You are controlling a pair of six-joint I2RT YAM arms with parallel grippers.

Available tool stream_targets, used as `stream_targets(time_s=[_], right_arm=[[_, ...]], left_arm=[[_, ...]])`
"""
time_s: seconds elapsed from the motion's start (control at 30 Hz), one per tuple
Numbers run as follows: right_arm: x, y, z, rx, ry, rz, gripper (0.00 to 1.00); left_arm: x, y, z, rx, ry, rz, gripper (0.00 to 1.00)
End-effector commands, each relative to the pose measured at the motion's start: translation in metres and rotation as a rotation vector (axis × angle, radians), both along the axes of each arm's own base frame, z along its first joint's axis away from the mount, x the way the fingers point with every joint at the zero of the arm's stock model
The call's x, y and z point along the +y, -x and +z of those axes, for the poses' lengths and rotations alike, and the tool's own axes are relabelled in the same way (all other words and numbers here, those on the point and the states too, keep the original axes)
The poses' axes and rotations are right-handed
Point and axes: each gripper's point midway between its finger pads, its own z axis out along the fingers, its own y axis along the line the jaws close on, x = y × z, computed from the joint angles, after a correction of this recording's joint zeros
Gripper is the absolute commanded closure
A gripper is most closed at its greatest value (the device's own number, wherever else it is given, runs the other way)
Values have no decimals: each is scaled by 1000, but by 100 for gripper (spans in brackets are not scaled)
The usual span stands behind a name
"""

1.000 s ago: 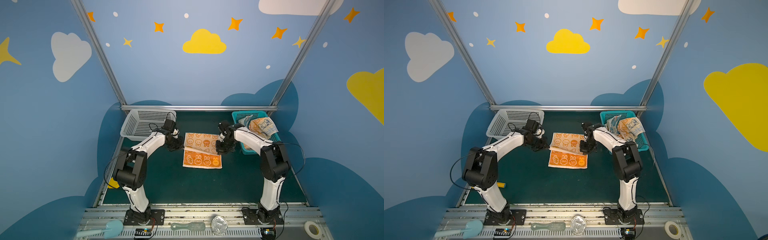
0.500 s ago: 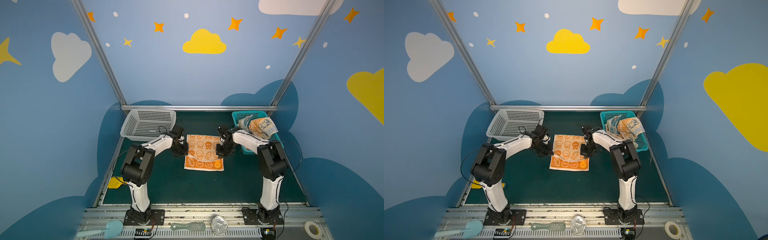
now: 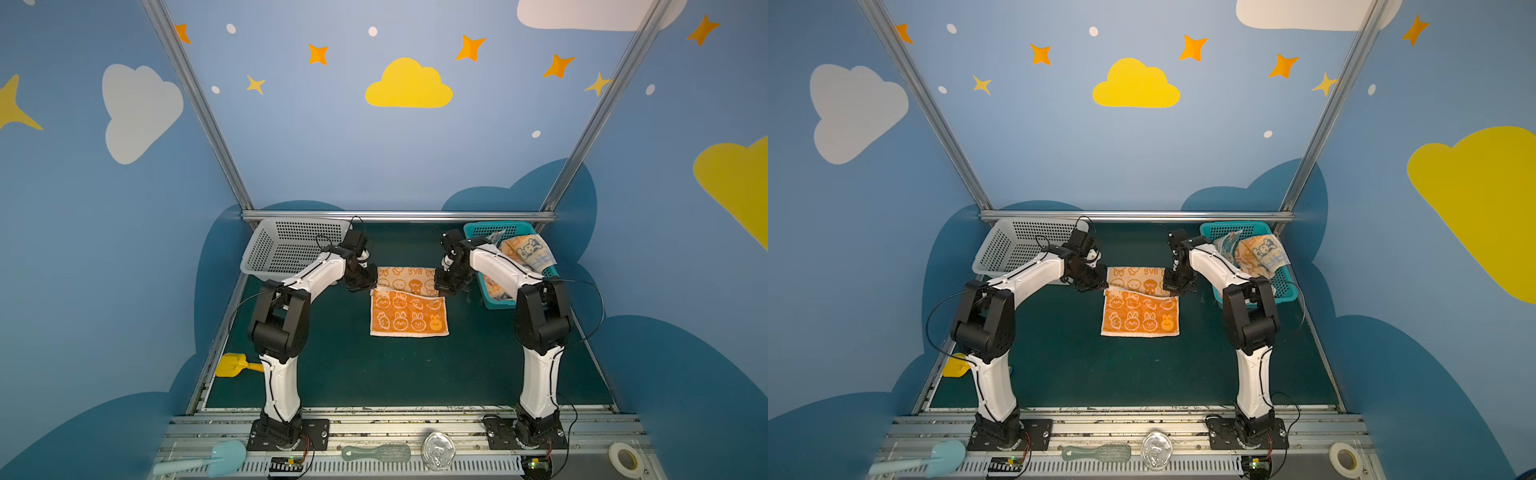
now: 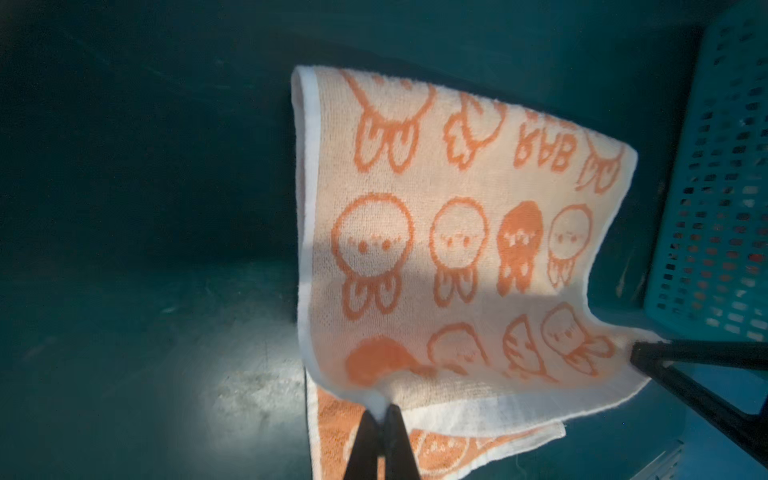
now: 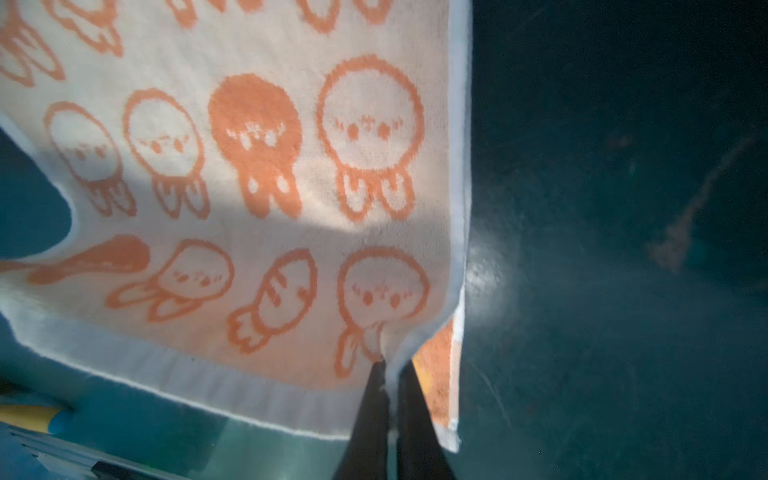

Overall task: Fold and stack the towels
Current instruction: 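Lower the spread towel flat onto the table with both grippers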

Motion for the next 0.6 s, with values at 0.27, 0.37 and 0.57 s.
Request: stream_targets(time_s=[0.27, 0.37, 0.57], right_arm=[[-11, 64, 4, 37, 55, 19, 100], [-11, 76, -17, 82, 44, 9, 100], [-1, 84, -61, 159, 25, -1, 100]], left_arm=[[10, 63, -10, 54, 15, -5, 97], [7, 74, -28, 93, 22, -3, 97], [1, 80, -56, 156, 33, -4, 97]])
